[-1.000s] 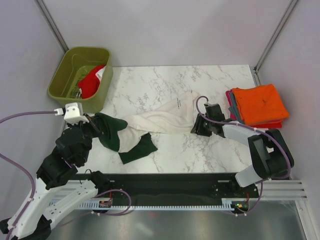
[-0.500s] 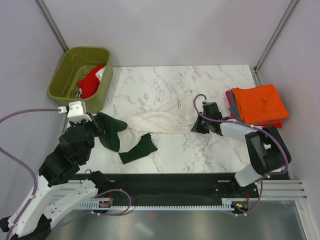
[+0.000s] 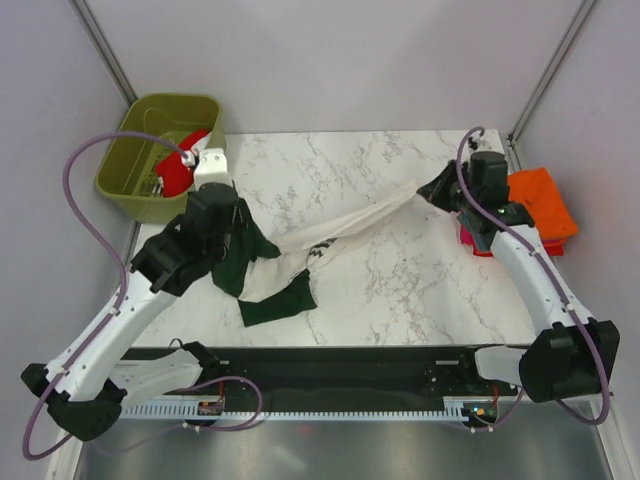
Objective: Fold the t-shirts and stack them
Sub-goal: Flatten the tshirt out
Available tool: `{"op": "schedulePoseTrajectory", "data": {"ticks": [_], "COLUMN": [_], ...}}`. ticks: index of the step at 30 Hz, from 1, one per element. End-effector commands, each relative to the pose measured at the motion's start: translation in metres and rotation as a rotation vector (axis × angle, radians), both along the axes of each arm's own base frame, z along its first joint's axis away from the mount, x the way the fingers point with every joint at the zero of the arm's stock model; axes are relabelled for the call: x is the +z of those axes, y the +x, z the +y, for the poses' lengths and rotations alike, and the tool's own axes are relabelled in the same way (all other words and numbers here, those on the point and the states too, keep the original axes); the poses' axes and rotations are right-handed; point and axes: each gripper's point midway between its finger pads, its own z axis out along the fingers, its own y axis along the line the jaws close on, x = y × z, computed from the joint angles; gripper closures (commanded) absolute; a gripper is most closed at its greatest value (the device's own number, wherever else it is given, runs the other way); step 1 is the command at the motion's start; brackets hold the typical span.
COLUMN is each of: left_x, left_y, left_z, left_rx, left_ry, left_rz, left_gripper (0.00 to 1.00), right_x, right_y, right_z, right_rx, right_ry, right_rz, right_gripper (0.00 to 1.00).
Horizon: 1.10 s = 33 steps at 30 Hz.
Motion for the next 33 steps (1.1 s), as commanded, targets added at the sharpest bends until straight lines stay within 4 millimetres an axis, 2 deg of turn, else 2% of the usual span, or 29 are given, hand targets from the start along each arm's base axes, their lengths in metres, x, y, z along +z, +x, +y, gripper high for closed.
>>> {"op": "schedulePoseTrajectory", "data": {"ticks": [1,2,3,4,5,6,7,9,10,11,12,13,14,15,16,17,18,19,21,22,24,25,30,31,33], "left_x": [0.083,0.111,0.13,0.14,0.171,0.185,0.21,0.236,0.249,0.27,0.28,0.295,0.308,0.316,0.325,0.336,0.344,0.351,0.37,0.377,0.393,0.403,0.442,0.453,0.466], "left_y": [0.021,0.028,0.026,0.033,0.031,0.03,0.028,0.02,0.014,0.001,-0.008,-0.017,-0.035,-0.045,-0.053,-0.073,-0.083,-0.093,-0.12,-0.129,-0.15,-0.161,-0.196,-0.2,-0.205], "left_z": [0.022,0.023,0.026,0.023,0.025,0.025,0.026,0.03,0.029,0.036,0.038,0.036,0.044,0.047,0.046,0.058,0.06,0.064,0.077,0.078,0.082,0.086,0.087,0.087,0.088], "left_rx": [0.142,0.158,0.154,0.143,0.141,0.136,0.124,0.106,0.076,0.062,0.042,-0.003,-0.028,-0.049,-0.08,-0.089,-0.113,-0.125,-0.151,-0.176,-0.226,-0.241,-0.35,-0.358,-0.366], "left_ry": [-0.037,-0.06,-0.076,-0.047,-0.08,-0.082,-0.094,-0.119,-0.135,-0.175,-0.195,-0.227,-0.26,-0.28,-0.305,-0.336,-0.352,-0.366,-0.411,-0.425,-0.456,-0.477,-0.543,-0.552,-0.569], "left_rz": [-0.175,-0.219,-0.256,-0.262,-0.322,-0.345,-0.393,-0.447,-0.478,-0.531,-0.563,-0.609,-0.658,-0.692,-0.732,-0.783,-0.815,-0.844,-0.935,-0.966,-1.038,-1.072,-1.204,-1.232,-1.274], "left_gripper": [0.98,0.98,0.98,0.98,0.98,0.98,0.98,0.98,0.98,0.98,0.98,0.98,0.98,0.98,0.98,0.98,0.98,0.98,0.98,0.98,0.98,0.98,0.98,0.98,0.98], "right_x": [0.066,0.093,0.107,0.133,0.147,0.161,0.187,0.211,0.234,0.244,0.254,0.272,0.281,0.289,0.304,0.31,0.315,0.326,0.333,0.338,0.34,0.343,0.361,0.371,0.384], "right_y": [0.008,0.011,0.011,0.014,0.013,0.012,0.009,0.003,-0.006,-0.01,-0.017,-0.03,-0.037,-0.046,-0.064,-0.074,-0.084,-0.105,-0.126,-0.147,-0.165,-0.184,-0.228,-0.24,-0.248], "right_z": [-0.014,-0.016,-0.014,-0.019,-0.02,-0.022,-0.027,-0.032,-0.033,-0.035,-0.037,-0.038,-0.039,-0.041,-0.045,-0.049,-0.051,-0.057,-0.063,-0.065,-0.066,-0.066,-0.071,-0.072,-0.073], "right_rx": [-0.015,-0.014,-0.009,-0.021,-0.018,-0.025,-0.034,-0.049,-0.054,-0.06,-0.065,-0.065,-0.071,-0.077,-0.096,-0.113,-0.127,-0.158,-0.186,-0.198,-0.204,-0.206,-0.234,-0.236,-0.243], "right_ry": [0.042,0.068,0.08,0.089,0.1,0.111,0.117,0.123,0.121,0.12,0.114,0.106,0.104,0.097,0.087,0.084,0.079,0.071,0.069,0.07,0.075,0.081,0.098,0.102,0.113], "right_rz": [-0.093,-0.134,-0.152,-0.192,-0.214,-0.235,-0.277,-0.323,-0.37,-0.39,-0.415,-0.464,-0.488,-0.518,-0.572,-0.596,-0.617,-0.669,-0.708,-0.741,-0.768,-0.794,-0.866,-0.896,-0.924], "right_gripper": [1.0,1.0,1.0,1.0,1.0,1.0,1.0,1.0,1.0,1.0,1.0,1.0,1.0,1.0,1.0,1.0,1.0,1.0,1.0,1.0,1.0,1.0,1.0,1.0,1.0]}}
